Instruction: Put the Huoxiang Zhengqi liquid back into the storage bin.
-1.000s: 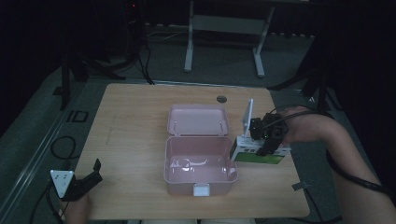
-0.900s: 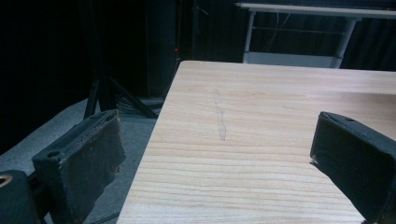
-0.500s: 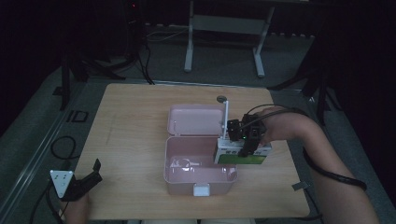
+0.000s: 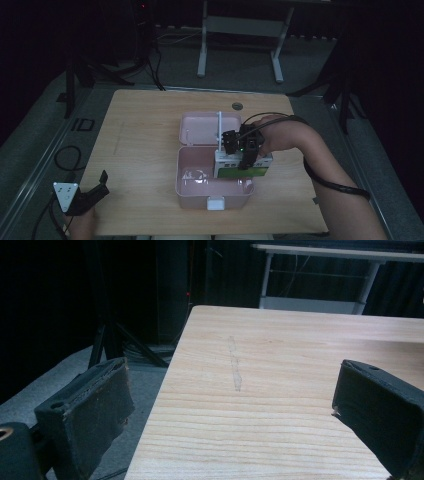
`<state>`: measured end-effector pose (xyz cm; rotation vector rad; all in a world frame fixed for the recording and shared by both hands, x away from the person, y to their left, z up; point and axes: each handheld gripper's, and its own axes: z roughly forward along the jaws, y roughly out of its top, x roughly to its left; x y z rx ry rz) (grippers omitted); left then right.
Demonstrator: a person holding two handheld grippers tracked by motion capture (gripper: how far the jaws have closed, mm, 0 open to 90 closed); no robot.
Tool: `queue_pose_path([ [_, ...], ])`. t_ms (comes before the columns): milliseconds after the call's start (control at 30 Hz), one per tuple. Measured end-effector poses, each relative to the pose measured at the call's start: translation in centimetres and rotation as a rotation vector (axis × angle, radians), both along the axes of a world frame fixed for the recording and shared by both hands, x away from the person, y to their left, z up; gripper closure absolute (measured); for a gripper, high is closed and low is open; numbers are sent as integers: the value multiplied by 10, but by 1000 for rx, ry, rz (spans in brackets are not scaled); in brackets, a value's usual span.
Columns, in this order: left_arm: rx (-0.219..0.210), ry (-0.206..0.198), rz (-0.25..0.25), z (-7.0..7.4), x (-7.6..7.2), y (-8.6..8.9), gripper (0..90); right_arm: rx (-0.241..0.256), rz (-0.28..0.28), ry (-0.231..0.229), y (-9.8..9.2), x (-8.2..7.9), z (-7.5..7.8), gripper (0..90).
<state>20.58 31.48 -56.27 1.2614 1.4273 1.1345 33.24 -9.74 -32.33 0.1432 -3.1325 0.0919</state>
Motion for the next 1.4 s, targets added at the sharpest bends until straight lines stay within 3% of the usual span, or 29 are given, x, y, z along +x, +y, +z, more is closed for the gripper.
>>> queue_pose_path([
  [300, -1, -1, -1, 0, 0, 0, 27, 4, 37, 23, 23, -2, -8, 622],
  [567, -1, 0, -2, 0, 0, 0, 27, 17, 27, 29, 35, 2, -19, 622],
  [1033, 1, 0, -2, 0, 0, 0, 27, 1, 20, 78, 37, 2, -72, 621],
  [1400, 0, -1, -3, 0, 0, 0, 27, -19, 19, 88, 39, 0, -112, 621],
])
